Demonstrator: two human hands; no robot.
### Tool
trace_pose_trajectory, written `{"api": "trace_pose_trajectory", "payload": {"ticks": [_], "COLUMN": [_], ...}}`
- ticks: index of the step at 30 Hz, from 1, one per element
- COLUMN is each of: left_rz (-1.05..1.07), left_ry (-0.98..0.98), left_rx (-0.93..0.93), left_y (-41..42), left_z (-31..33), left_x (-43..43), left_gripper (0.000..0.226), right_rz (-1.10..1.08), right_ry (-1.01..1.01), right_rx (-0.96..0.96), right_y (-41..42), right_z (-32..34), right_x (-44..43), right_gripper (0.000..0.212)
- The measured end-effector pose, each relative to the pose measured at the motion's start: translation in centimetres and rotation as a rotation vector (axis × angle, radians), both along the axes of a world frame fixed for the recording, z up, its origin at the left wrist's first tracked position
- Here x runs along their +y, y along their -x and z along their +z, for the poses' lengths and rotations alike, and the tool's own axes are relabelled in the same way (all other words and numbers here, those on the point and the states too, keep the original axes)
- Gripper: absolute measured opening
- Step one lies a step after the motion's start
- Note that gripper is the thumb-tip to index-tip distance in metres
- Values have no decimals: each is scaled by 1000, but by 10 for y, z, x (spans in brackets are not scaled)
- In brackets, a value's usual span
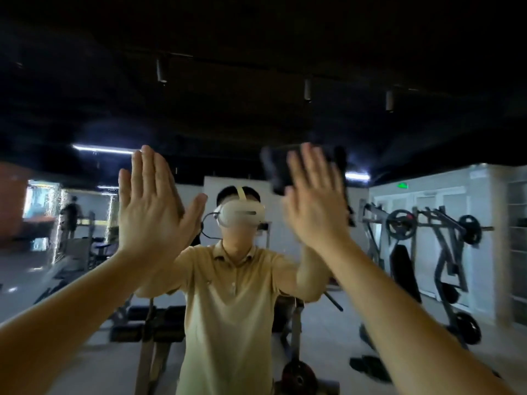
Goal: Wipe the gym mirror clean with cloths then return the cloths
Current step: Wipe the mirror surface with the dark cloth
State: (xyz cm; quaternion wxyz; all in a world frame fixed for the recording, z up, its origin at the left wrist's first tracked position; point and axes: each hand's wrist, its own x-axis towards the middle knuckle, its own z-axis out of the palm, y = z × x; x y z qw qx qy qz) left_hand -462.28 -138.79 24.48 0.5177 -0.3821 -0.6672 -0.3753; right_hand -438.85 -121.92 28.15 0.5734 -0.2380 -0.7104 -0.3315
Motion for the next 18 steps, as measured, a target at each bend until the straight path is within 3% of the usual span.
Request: {"api": "trace_pose_trajectory", "payload": {"ticks": [4,7,13,15,18], "left_rz": [15,20,-116,-185,-216], "left_ry": [-21,40,201,121,-50], "left_rx": [0,-20,21,27,-12], "left_y": [-4,-9,14,31,59], "left_z": [-1,1,7,2,-19], "left_x": [4,-1,-48,-74,-105], "left_gripper": [104,105,94,87,73], "right_rz": [-78,-48,84,153,190], "right_ry": [284,374,53,-6,-154], "right_rx": [437,567,167,42,-347], "right_y": [-60,-40,98,142,192], "right_z": [5,17,20,9,-44], "right_x": [40,24,-68,-100,-139], "right_gripper": [63,63,59,59,62]}}
